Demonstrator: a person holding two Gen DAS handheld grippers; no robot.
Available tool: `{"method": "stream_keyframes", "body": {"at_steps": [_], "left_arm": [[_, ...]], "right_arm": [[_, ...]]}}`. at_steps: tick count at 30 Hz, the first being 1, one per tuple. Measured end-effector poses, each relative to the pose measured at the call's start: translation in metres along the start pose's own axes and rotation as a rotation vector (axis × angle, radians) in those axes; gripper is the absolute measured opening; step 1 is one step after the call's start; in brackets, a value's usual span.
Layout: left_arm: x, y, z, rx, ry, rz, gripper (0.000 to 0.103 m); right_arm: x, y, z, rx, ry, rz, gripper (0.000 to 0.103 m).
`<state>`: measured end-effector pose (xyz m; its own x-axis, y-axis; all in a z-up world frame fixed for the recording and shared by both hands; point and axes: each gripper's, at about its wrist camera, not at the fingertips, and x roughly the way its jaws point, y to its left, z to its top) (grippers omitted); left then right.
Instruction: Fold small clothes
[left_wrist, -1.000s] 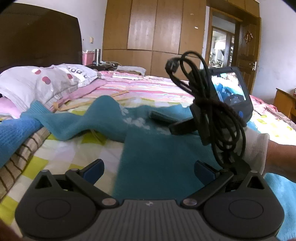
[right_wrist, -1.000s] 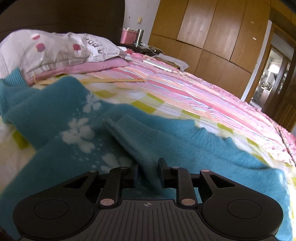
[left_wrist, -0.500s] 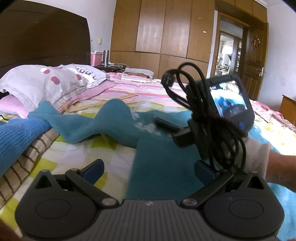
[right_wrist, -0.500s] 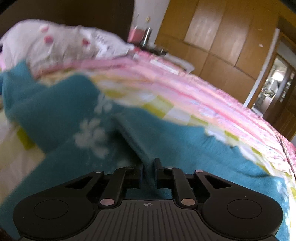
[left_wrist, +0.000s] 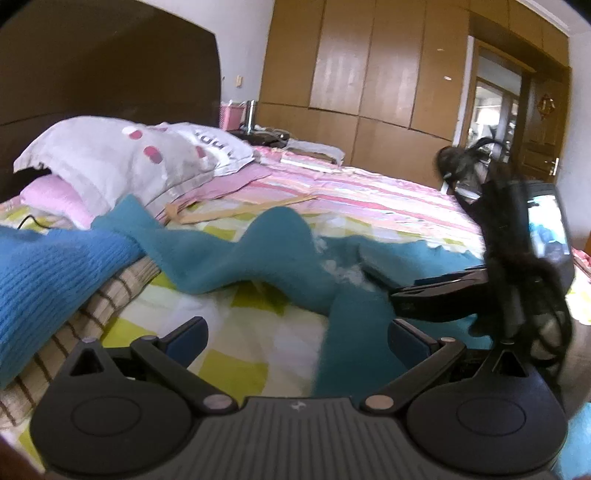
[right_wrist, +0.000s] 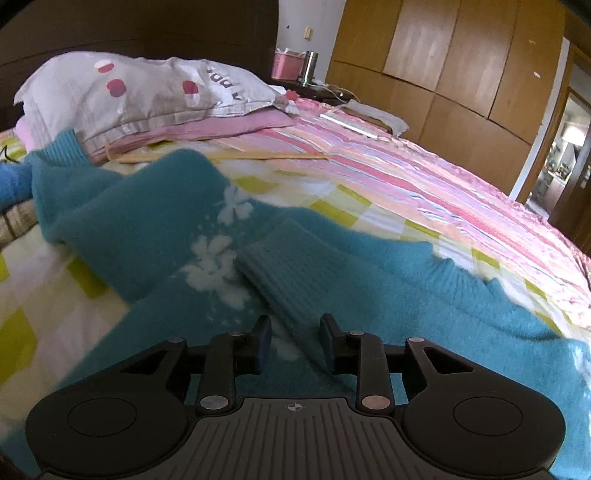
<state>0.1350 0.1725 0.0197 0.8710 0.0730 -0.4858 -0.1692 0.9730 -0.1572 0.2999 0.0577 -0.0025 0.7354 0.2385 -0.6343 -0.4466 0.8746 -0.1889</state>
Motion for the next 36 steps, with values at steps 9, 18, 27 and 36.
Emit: {"method": "stream_keyframes", "body": {"at_steps": [9,18,27,36], "left_arm": [[0.005,0.002,0.000,0.020,0.010,0.022,0.103],[0.013,0.003,0.002,0.023,0.037,0.025,0.103],[0.017,0.021,0.008,-0.034,0.041,0.054,0.103],[0.016,0.049,0.013,-0.103,0.041,0.095,0.103]], "right_arm": [[-0.005,0.002,-0.002,0.013,0.021,0.007,0.030],[-0.014,0.003,-0.006,0.012,0.040,0.012,0.030],[-0.034,0.024,0.024,-0.053,-0.001,0.035,0.031],[-0.049,0.074,0.075,-0.134,-0.074,0.138,0.033]]}}
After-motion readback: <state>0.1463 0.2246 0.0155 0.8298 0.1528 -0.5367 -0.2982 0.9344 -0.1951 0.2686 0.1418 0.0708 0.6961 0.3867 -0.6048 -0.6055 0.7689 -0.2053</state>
